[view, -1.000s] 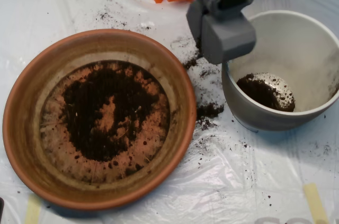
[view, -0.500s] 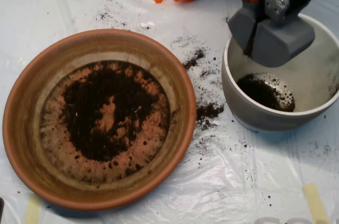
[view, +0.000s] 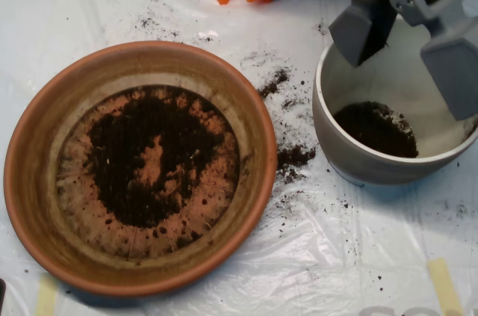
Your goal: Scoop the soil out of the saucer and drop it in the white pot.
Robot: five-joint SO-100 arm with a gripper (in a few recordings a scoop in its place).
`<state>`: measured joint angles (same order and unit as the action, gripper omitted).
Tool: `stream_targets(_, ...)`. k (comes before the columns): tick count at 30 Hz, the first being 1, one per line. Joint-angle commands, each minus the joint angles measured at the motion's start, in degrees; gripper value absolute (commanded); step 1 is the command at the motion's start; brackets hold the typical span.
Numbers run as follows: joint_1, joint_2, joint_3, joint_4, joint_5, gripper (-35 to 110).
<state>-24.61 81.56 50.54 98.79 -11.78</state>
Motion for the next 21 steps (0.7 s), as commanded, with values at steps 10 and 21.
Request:
stream_targets(10, -1.3, 10.5, 7.6, -3.2, -1.1, 44)
stream_targets(21, 3.4, 5.7, -5.4, 3.9, 0.4, 46)
